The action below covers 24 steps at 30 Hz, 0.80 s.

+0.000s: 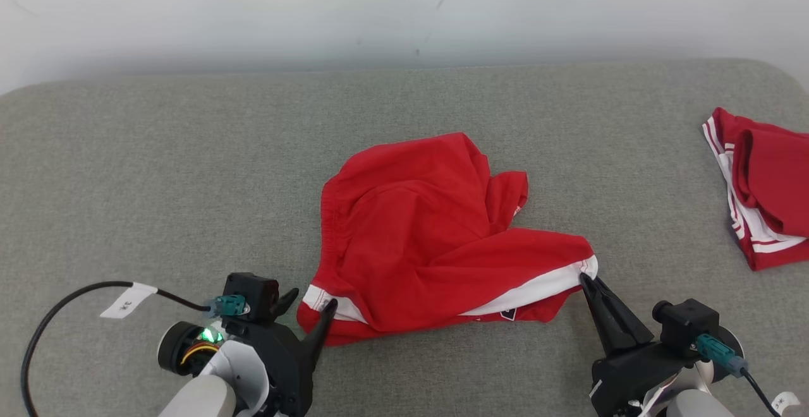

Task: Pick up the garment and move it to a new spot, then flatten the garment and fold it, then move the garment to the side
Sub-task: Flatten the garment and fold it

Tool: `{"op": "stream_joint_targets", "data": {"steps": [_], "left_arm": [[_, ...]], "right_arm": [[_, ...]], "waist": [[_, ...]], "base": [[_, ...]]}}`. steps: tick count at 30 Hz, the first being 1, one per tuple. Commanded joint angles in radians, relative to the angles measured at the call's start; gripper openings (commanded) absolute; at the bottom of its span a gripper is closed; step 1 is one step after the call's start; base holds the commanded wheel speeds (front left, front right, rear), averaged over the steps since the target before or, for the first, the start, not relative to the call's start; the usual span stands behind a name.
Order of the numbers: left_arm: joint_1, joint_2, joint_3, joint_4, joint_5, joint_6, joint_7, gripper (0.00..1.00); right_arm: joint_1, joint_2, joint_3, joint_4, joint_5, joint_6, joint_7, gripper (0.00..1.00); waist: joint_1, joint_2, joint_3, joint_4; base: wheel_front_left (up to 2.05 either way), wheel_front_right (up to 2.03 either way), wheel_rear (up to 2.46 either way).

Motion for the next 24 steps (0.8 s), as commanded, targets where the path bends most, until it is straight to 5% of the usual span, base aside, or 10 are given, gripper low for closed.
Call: {"op": "stream_joint_targets", "data": {"steps": [1, 4, 15, 24], "left_arm": [[-0.015, 0.014, -0.016, -0.004, -0.012, 0.002, 0.013, 0.46], [-0.020, 0.031, -0.035, -0.013, -0.040, 0.002, 0.021, 0.00], [-0.001, 0.042, -0.008, -0.117, -0.148, 0.002, -0.058, 0.00], [-0.052, 0.075, 0.021, -0.309, -0.315, 0.002, -0.045, 0.00]], "right_arm": [[-0.006, -0.005, 0.002, -0.002, -0.007, -0.003, 0.000, 0.00], [-0.008, -0.006, 0.003, -0.003, -0.008, -0.003, 0.000, 0.00], [-0.011, -0.036, -0.035, -0.068, 0.005, -0.003, 0.000, 0.00], [-0.115, -0.137, -0.063, -0.215, 0.063, -0.003, 0.000, 0.00]], "waist": [[-0.0001, -0.0001, 0.000, -0.006], [-0.0001, -0.0001, -0.002, -0.011], [-0.0001, -0.0001, -0.049, -0.013], [-0.0001, -0.0001, -0.128, -0.010]], "base": [[0.00, 0.00, 0.00], [0.00, 0.00, 0.00], [0.00, 0.00, 0.00], [0.00, 0.00, 0.00]]}}
